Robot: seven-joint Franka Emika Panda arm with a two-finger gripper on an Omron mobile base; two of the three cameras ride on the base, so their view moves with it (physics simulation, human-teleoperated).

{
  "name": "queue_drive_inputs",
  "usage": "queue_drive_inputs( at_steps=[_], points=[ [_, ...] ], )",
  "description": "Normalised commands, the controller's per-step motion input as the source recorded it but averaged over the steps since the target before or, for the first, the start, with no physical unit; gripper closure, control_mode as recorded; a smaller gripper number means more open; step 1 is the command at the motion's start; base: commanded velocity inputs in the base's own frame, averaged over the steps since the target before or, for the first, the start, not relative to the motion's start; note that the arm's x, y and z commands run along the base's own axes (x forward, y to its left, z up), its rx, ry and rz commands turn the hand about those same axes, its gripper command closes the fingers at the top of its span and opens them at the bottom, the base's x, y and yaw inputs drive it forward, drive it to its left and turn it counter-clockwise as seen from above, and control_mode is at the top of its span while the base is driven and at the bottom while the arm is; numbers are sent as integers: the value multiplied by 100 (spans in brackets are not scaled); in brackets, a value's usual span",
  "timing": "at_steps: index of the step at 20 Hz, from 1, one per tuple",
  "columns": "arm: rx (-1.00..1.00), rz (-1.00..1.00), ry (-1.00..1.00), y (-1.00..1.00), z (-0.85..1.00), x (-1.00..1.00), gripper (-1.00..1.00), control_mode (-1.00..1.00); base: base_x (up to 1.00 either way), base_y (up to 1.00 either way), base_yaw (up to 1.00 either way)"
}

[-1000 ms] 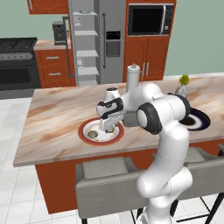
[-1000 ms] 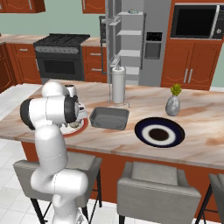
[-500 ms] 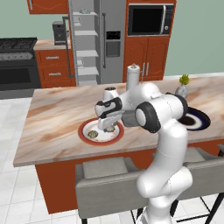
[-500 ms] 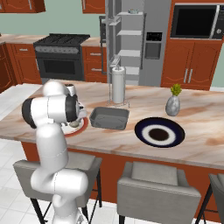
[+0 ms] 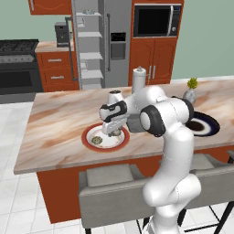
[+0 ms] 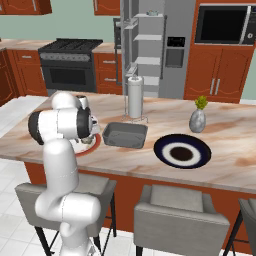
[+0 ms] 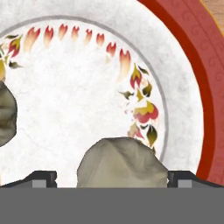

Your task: Place two dumplings into each of the tupperware containers and then place the containers in the fridge.

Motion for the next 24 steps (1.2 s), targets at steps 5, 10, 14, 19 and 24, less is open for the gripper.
queue_drive_inputs(
  at_steps=[5, 10, 14, 19, 24],
  points=[
    [0, 0, 0, -4, -8, 0, -100, -100, 0, 0, 0],
    [0, 0, 0, -4, -7, 0, -100, -100, 0, 0, 0],
    [0, 0, 0, -2, -5, 0, 100, -100, 0, 0, 0],
    [0, 0, 0, 0, 0, 0, 100, -100, 0, 0, 0],
    [0, 0, 0, 0, 39, 1, 100, -100, 0, 0, 0]
  ],
)
